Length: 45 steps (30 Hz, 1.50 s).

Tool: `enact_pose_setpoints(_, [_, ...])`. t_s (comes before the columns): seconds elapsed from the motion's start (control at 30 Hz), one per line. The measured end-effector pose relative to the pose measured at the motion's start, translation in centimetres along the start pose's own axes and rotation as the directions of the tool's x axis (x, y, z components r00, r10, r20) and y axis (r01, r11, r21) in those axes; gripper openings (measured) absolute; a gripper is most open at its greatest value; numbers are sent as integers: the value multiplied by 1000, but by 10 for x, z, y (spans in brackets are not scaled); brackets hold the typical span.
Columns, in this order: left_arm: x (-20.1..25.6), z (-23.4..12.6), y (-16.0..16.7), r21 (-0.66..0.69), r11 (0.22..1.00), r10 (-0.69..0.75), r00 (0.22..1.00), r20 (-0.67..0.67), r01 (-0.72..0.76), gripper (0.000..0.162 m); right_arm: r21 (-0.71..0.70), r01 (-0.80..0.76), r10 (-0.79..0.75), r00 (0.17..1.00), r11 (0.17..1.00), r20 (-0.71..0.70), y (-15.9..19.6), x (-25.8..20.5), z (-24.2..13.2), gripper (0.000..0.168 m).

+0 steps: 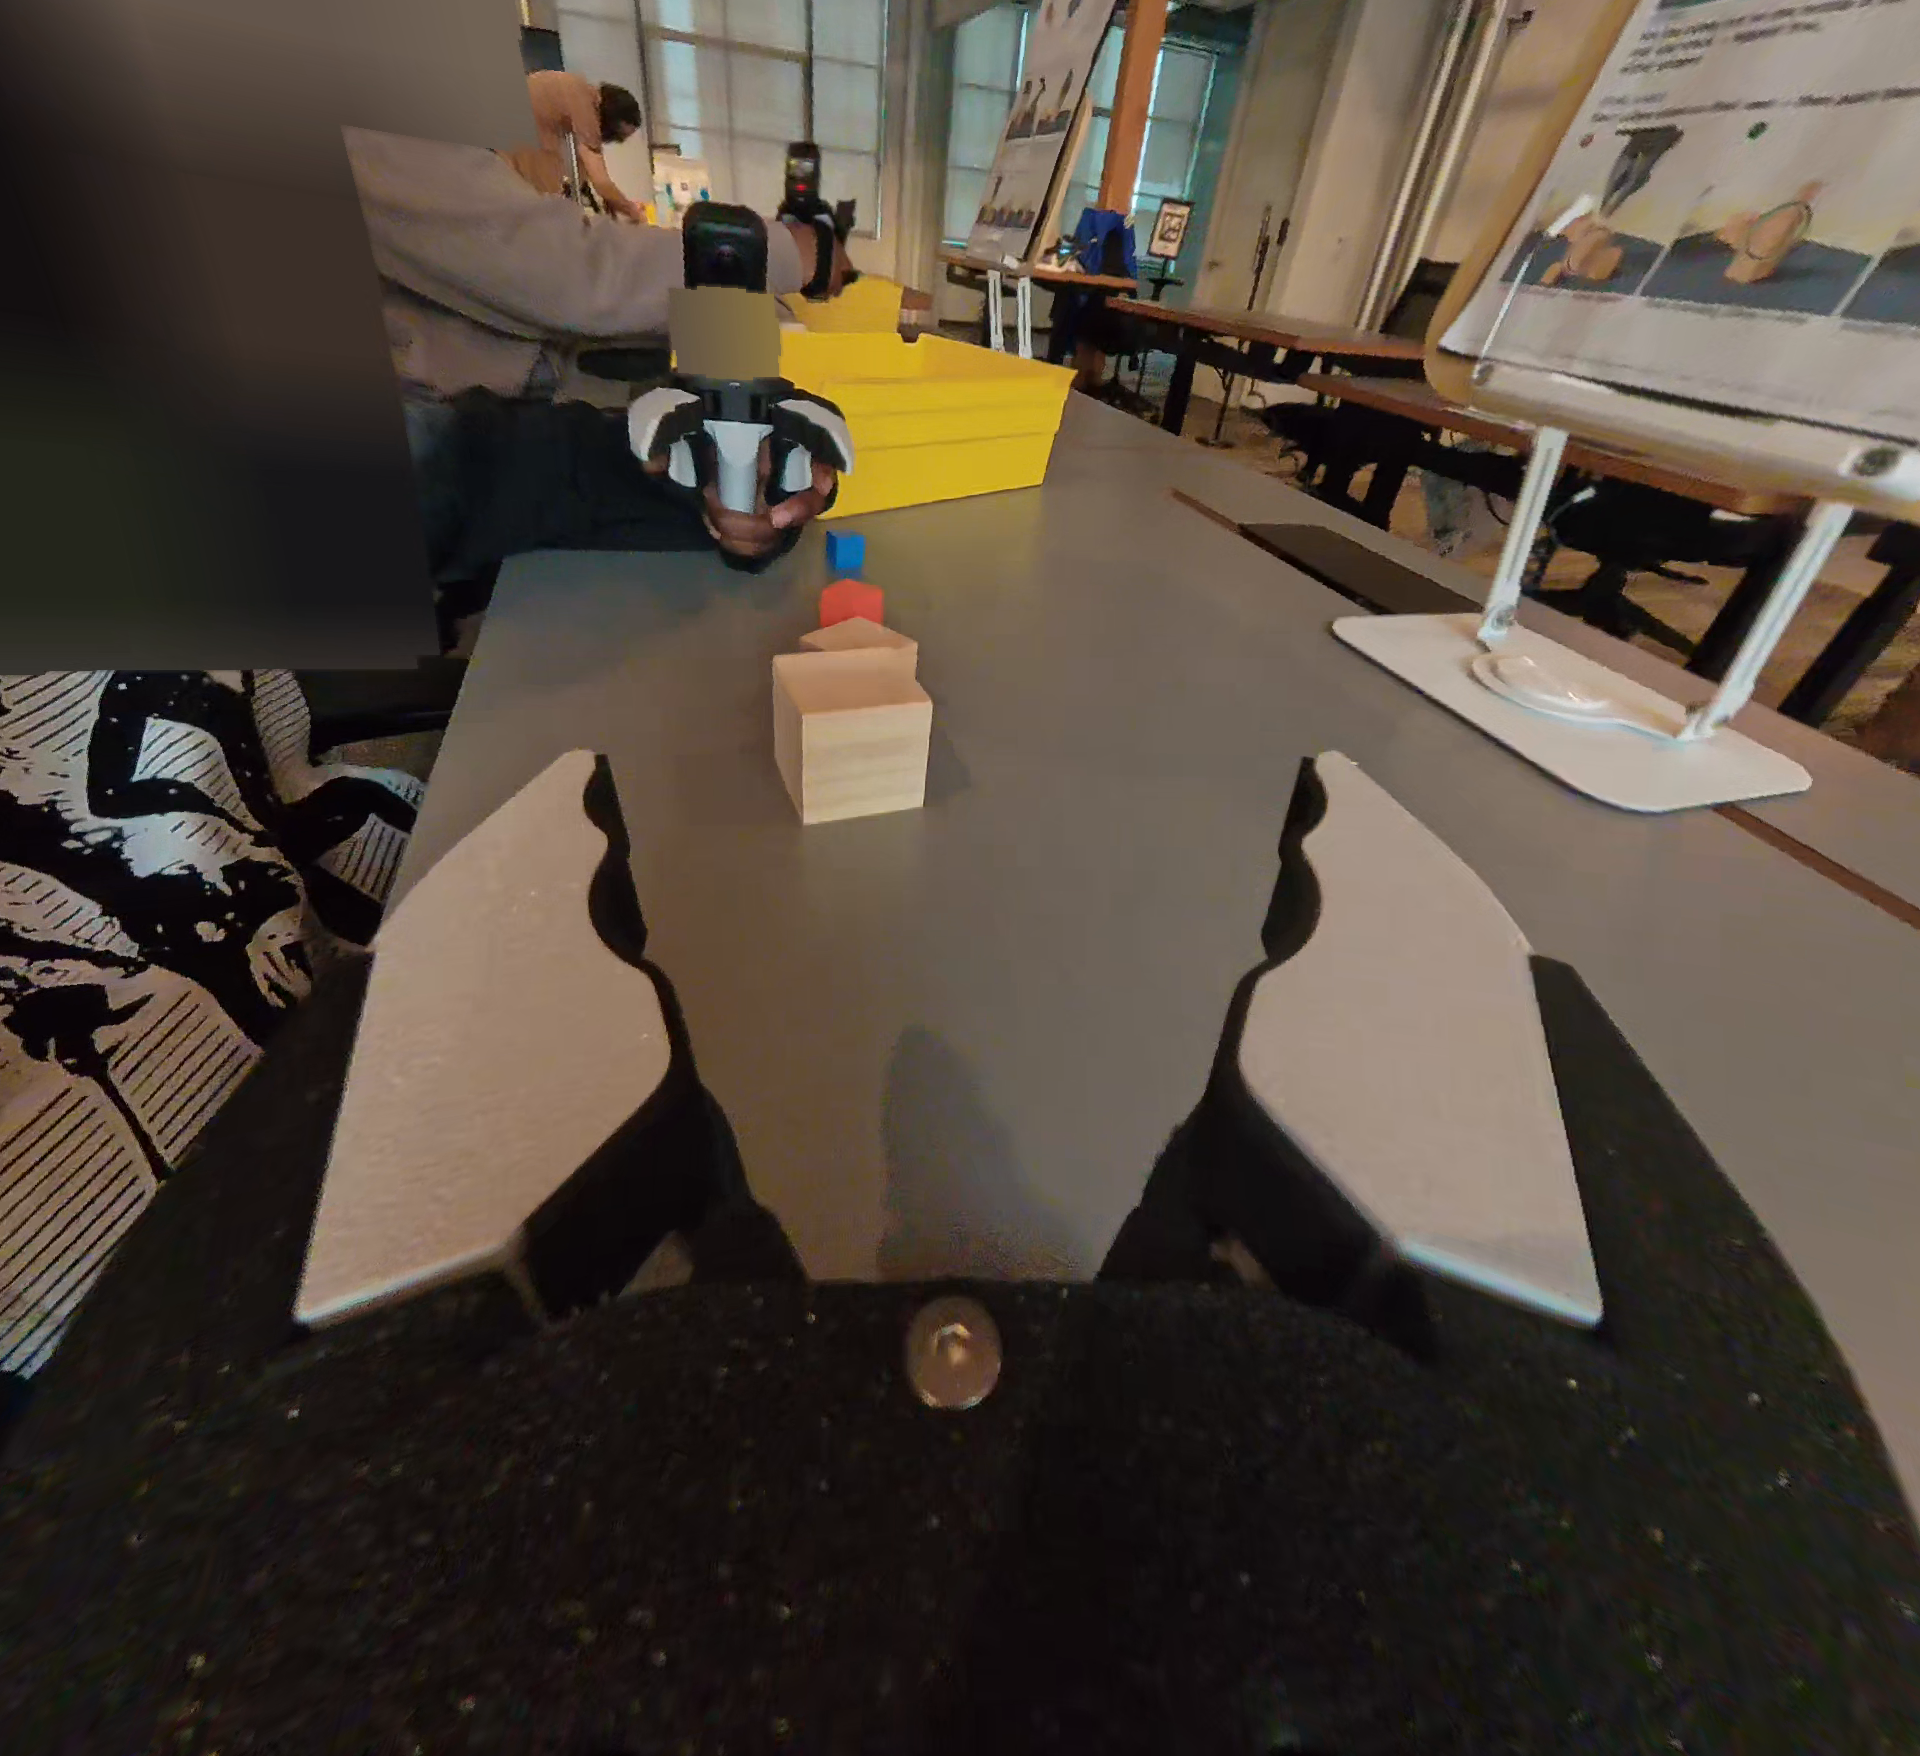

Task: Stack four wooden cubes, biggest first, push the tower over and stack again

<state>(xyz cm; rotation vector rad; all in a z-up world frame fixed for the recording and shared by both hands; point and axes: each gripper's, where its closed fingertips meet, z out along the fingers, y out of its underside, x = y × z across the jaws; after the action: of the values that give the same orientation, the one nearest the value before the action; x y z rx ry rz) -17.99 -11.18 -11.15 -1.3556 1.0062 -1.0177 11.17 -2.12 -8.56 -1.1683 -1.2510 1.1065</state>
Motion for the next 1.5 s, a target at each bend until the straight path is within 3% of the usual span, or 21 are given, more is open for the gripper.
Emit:
enact_pose_setpoints(0.23, [-1, 0, 0, -4, 1000, 1, 1000, 7, -1, 95, 47, -54, 54, 999, 997, 6, 9, 4, -8, 126])
enact_pose_setpoints(0.4, [-3, 2, 2, -24, 1000, -16, 999, 35, 17, 108, -15, -66, 66, 998, 998, 6, 19, 4, -2, 132])
enact_pose_setpoints(0.57, [-11, 2, 9, -151, 986, -59, 992, 110, 75, 121, -48, -55, 55, 998, 997, -3, 23, 4, 1, 132])
enact_pose_setpoints(0.67, [-23, 1, 3, -232, 965, -64, 972, 228, 118, 124, -31, -46, 46, 999, 998, -9, 21, 4, 0, 130])
enact_pose_setpoints(0.73, [-30, 0, 7, -347, 925, -46, 949, 311, 158, 132, -24, -45, 44, 999, 999, -5, 20, 3, -1, 129])
enact_pose_setpoints(0.83, [-30, 5, 10, -487, 843, -30, 924, 380, 228, 126, -25, -42, 43, 999, 999, 1, 20, 2, -1, 128])
enact_pose_setpoints(0.93, [-19, 27, -2, -524, 823, -27, 937, 349, 219, 113, -30, -29, 29, 1000, 999, 2, 21, 1, -1, 127])
enact_pose_setpoints(1.03, [-15, 48, -2, -580, 788, 3, 942, 337, 205, 113, -29, -22, 22, 1000, 999, -2, 21, 1, -1, 126])
enact_pose_setpoints(1.33, [-25, 74, 47, -728, 575, -48, 904, 424, 372, 102, -29, -8, 8, 1000, 1000, -12, 21, 1, -1, 126])
enact_pose_setpoints(1.5, [-32, 74, 66, -780, 482, 9, 888, 460, 399, 94, -24, -8, 8, 1000, 1000, -9, 20, 1, -1, 125])
